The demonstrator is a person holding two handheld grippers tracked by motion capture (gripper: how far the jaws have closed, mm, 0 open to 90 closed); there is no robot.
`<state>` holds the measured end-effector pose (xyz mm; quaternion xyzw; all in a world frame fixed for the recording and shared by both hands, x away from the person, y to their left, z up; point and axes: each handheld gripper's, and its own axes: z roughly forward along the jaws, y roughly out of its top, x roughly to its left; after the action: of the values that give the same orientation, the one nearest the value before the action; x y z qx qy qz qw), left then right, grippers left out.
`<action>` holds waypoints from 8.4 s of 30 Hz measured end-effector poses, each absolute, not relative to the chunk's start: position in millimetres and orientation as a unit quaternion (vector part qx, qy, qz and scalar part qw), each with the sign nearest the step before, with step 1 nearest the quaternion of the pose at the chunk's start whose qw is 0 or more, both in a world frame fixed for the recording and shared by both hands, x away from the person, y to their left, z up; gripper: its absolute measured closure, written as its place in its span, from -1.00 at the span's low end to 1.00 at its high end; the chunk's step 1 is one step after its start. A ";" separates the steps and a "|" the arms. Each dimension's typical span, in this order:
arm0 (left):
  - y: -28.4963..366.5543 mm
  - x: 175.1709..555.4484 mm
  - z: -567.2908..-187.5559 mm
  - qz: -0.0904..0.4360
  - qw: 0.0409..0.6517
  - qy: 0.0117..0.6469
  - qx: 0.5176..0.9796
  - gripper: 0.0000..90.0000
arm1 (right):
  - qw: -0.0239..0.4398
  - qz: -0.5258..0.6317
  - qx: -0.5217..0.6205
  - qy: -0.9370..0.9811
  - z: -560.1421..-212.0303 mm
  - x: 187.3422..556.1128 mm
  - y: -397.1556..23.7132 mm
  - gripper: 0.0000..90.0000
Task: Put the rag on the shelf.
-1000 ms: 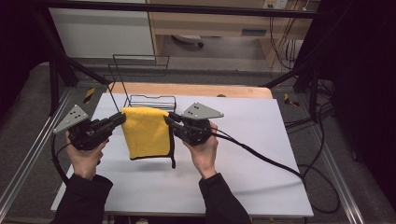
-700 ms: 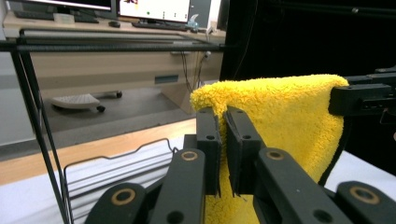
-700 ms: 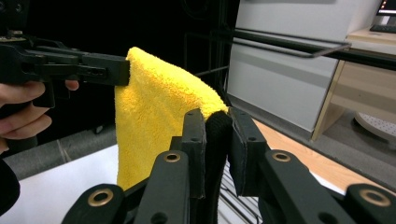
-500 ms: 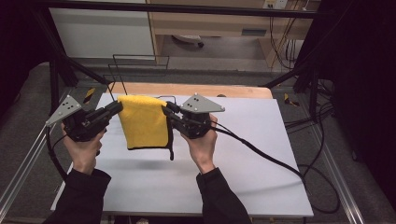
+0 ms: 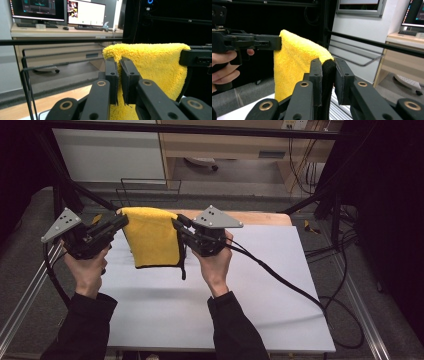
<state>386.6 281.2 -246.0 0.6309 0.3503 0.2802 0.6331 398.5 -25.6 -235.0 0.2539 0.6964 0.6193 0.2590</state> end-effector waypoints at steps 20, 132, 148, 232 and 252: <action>296.0 397.4 -219.0 0.312 0.657 0.346 0.593 0.87 | 0.283 0.640 0.237 0.674 -204.2 411.1 -5.2 0.74; 319.4 507.6 -165.3 0.353 0.653 0.340 0.578 0.87 | 0.335 0.627 0.228 0.665 -140.2 534.7 33.8 0.74; 312.3 493.0 -184.1 0.341 0.641 0.335 0.600 0.87 | 0.338 0.613 0.224 0.678 -166.5 514.5 22.6 0.74; 321.8 442.5 -224.4 0.230 0.552 0.392 0.699 0.90 | 0.313 0.515 0.191 0.774 -238.3 459.5 34.1 0.69; 309.3 450.9 -260.3 0.215 0.518 0.397 0.727 0.99 | 0.258 0.505 0.201 0.798 -242.8 457.8 25.6 0.24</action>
<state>450.9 309.3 -260.3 0.7269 0.3966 0.2148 0.5178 457.8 25.6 -242.8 0.2015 0.7983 0.5054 0.2582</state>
